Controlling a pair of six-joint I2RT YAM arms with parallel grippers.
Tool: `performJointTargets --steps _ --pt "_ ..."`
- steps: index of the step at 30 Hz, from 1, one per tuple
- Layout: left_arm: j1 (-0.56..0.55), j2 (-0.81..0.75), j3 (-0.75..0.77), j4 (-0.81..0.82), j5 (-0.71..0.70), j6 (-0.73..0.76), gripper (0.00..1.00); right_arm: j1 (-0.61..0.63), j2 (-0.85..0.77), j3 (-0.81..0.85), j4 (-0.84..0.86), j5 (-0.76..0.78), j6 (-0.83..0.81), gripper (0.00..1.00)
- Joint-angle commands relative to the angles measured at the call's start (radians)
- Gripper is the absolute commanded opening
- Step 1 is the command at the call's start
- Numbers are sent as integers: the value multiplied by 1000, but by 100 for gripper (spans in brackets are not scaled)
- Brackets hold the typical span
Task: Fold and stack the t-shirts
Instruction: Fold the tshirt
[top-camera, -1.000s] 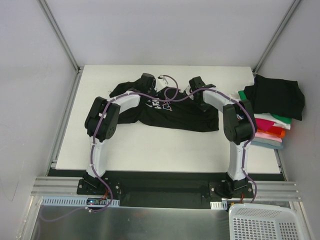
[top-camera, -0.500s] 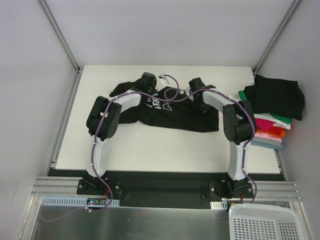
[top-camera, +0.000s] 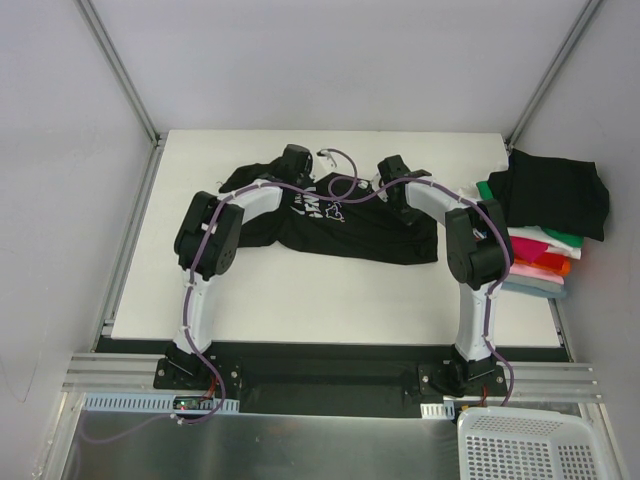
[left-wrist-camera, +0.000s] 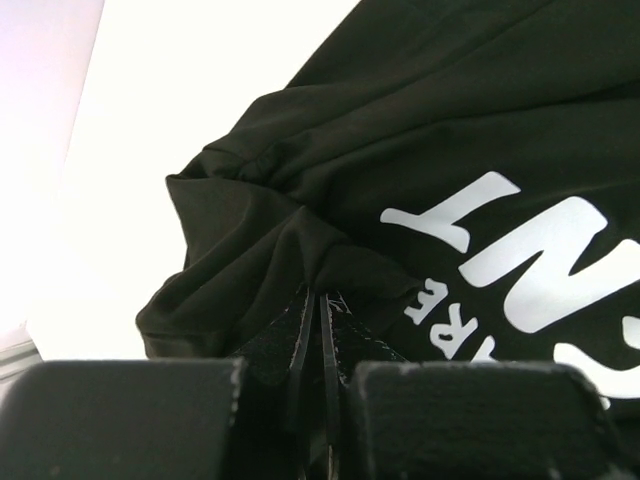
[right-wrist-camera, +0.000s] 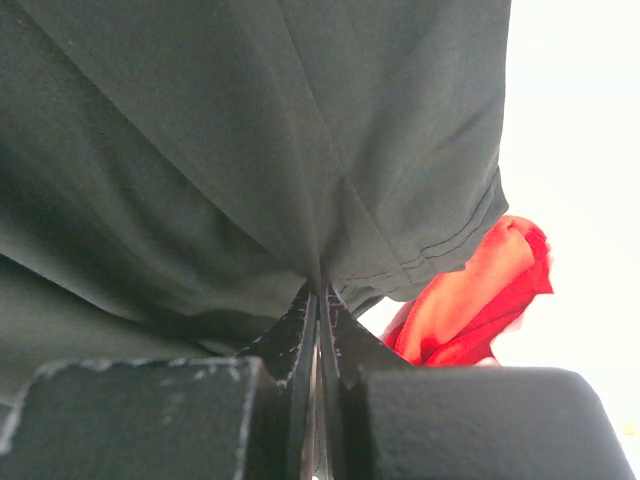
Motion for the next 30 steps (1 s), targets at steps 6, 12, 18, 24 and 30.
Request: performJointTargets --steps 6,12,18,24,30 --pt "11 -202 -60 12 -46 -18 0 9 -143 19 -54 30 16 1" --pt "11 -290 -106 12 -64 -21 0 11 -201 16 -85 38 16 1" --pt "11 -365 -167 12 -96 -1 0 18 -259 -15 -96 41 20 1" --pt "15 -431 -202 12 -129 28 0 21 -287 -37 -105 49 19 1" --pt "40 -486 -213 13 -150 43 0 18 -305 -69 -100 59 14 1"
